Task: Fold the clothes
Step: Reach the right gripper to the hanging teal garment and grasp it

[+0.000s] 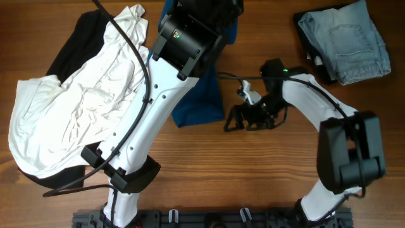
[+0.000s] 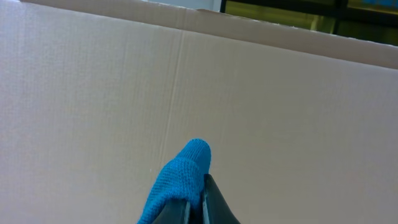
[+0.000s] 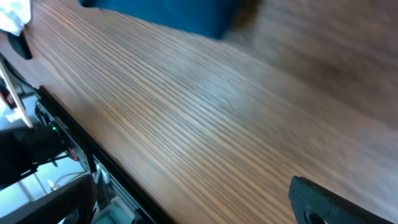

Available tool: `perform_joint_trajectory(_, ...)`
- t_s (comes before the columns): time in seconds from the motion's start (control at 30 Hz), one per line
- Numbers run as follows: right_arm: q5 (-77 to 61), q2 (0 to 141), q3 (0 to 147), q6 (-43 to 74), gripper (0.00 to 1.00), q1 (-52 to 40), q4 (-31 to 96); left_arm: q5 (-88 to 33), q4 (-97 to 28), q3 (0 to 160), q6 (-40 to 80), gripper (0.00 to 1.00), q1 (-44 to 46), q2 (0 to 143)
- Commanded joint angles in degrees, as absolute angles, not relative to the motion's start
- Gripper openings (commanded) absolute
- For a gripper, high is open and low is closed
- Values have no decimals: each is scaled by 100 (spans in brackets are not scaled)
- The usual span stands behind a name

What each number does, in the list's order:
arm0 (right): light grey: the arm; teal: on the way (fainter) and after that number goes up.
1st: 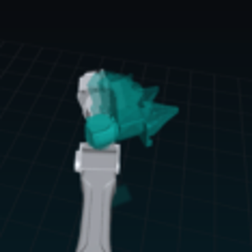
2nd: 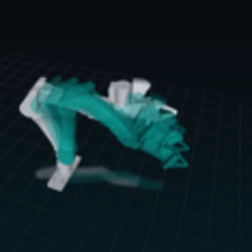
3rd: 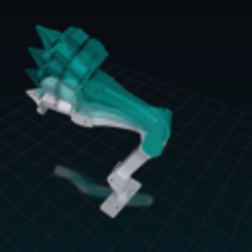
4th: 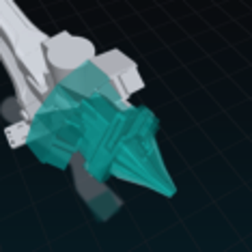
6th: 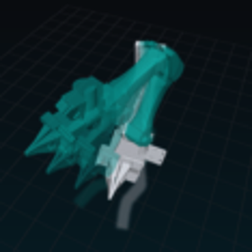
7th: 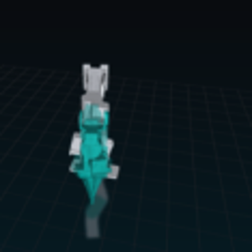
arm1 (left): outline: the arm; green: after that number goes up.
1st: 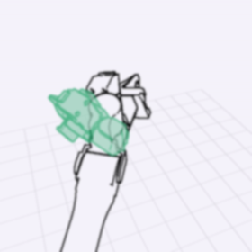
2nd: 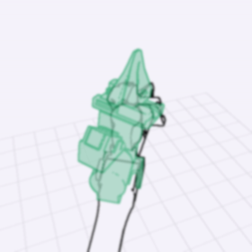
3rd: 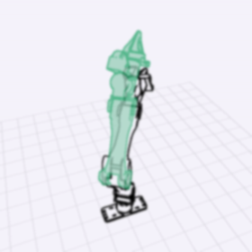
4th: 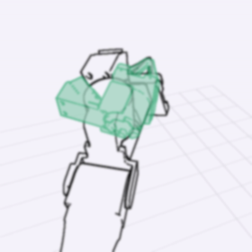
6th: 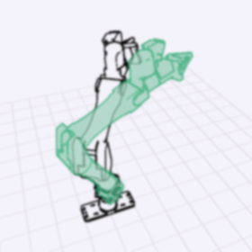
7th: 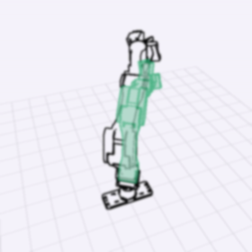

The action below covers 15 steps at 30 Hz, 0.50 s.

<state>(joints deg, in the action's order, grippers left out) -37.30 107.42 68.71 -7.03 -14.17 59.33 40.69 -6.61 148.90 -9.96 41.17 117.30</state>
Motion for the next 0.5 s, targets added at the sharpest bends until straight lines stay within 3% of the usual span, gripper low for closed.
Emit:
perform_joint_trajectory(0.0,-3841,10851,7216,-919,100,-1581,5924,4062,-652,15039,-958,4,4086,11544)
perform_joint_trajectory(0.2,-3839,10851,7548,-1498,100,-1627,5500,4064,-655,15039,-958,4,4086,11544)
perform_joint_trajectory(0.47,-4200,10855,7618,-1125,100,-1688,5164,4066,-698,15039,-958,4,4086,11544)
